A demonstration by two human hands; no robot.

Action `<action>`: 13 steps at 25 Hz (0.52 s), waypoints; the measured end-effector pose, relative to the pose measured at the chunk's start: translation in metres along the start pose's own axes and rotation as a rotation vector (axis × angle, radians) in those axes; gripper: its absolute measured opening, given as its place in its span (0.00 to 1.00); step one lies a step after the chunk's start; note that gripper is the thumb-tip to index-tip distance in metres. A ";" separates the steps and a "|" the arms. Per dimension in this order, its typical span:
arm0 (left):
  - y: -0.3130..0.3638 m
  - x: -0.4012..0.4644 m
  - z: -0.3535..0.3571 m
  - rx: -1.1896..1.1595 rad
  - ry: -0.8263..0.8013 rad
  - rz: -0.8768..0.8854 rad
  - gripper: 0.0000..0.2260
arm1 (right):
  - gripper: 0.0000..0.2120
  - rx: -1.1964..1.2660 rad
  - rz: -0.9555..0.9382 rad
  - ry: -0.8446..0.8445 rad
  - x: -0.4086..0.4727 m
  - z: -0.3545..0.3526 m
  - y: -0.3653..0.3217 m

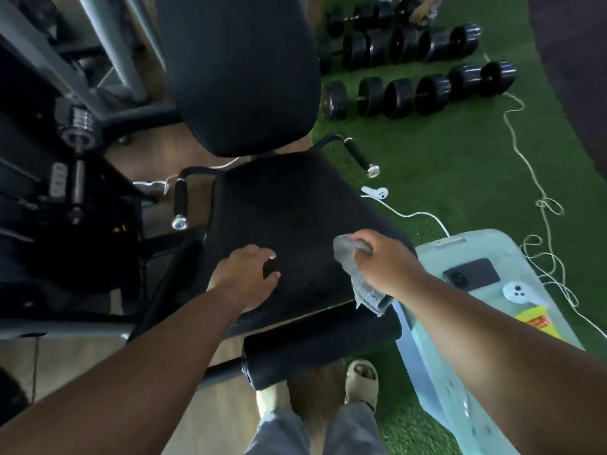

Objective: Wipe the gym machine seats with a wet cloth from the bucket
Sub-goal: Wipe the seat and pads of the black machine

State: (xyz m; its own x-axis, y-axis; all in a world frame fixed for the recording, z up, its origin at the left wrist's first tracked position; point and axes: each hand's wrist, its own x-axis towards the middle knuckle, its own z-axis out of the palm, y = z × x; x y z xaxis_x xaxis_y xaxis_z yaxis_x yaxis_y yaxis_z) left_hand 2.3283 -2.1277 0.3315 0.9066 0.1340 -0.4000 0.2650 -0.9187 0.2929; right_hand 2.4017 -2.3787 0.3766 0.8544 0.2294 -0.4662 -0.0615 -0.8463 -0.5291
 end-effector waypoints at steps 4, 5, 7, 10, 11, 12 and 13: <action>-0.003 0.010 0.034 0.016 0.079 -0.086 0.24 | 0.19 -0.101 -0.049 0.030 0.037 -0.002 0.028; -0.003 0.012 0.041 0.016 0.085 -0.106 0.25 | 0.21 -0.239 -0.095 0.048 0.041 -0.001 0.037; 0.000 0.016 0.055 0.024 0.097 -0.133 0.26 | 0.23 -0.429 -0.251 0.045 0.045 0.006 0.050; 0.007 0.029 0.075 0.036 0.139 -0.167 0.27 | 0.26 -0.571 -0.523 -0.089 0.058 0.032 0.059; 0.010 0.034 0.079 0.032 0.162 -0.186 0.27 | 0.27 -0.617 -0.591 -0.129 0.067 0.041 0.063; 0.013 0.039 0.082 0.029 0.180 -0.208 0.27 | 0.28 -0.659 -0.644 -0.156 0.076 0.047 0.067; 0.014 0.044 0.086 0.036 0.193 -0.231 0.27 | 0.28 -0.694 -0.675 -0.171 0.085 0.052 0.072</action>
State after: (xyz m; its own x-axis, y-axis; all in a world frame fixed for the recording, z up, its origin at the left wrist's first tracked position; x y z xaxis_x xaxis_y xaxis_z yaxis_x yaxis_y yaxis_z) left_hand 2.3440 -2.1666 0.2437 0.8704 0.4057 -0.2791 0.4626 -0.8680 0.1807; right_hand 2.4433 -2.3956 0.2618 0.5087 0.7891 -0.3443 0.7759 -0.5935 -0.2140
